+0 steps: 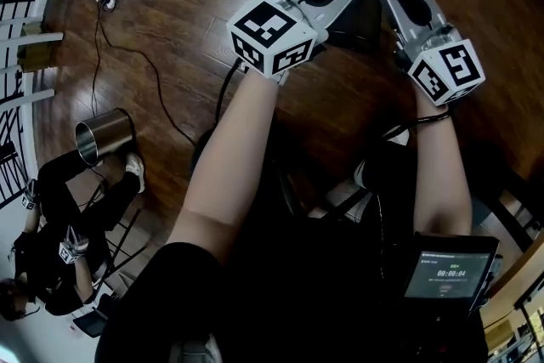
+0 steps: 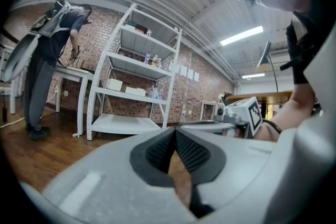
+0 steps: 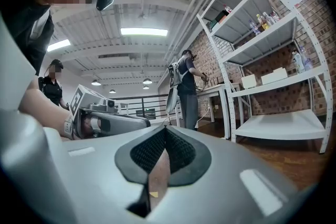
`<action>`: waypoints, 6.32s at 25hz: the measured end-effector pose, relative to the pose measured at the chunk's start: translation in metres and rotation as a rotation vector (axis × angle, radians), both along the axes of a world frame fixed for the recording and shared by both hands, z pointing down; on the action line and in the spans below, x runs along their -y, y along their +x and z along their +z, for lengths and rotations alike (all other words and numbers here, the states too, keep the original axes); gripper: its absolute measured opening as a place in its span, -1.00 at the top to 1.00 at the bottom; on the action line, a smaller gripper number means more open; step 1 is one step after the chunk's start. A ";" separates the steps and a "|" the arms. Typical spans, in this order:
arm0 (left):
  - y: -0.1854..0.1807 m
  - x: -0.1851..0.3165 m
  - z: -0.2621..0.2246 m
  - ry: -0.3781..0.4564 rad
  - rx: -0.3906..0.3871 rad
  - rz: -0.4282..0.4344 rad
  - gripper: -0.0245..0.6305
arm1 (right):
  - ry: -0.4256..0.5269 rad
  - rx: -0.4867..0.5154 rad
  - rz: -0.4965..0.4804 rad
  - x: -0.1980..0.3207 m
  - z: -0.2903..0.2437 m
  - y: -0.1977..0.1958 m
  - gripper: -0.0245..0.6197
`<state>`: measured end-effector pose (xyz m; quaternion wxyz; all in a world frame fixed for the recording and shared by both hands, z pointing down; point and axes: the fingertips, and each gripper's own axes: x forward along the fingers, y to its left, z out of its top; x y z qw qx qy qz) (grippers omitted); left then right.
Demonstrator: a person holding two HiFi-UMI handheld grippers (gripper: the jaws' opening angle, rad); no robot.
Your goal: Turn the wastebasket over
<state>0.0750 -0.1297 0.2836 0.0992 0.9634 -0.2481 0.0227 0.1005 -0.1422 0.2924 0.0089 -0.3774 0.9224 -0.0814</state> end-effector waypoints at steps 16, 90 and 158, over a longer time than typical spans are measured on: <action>-0.009 0.011 -0.016 0.015 -0.041 -0.020 0.92 | -0.029 0.041 0.038 0.007 0.000 0.010 0.90; -0.028 0.005 -0.069 0.005 -0.244 -0.024 0.92 | -0.684 1.144 0.819 -0.003 0.365 0.045 0.90; -0.041 0.016 -0.023 0.024 0.040 -0.148 0.92 | -0.164 -1.151 -0.384 -0.067 0.214 -0.030 0.90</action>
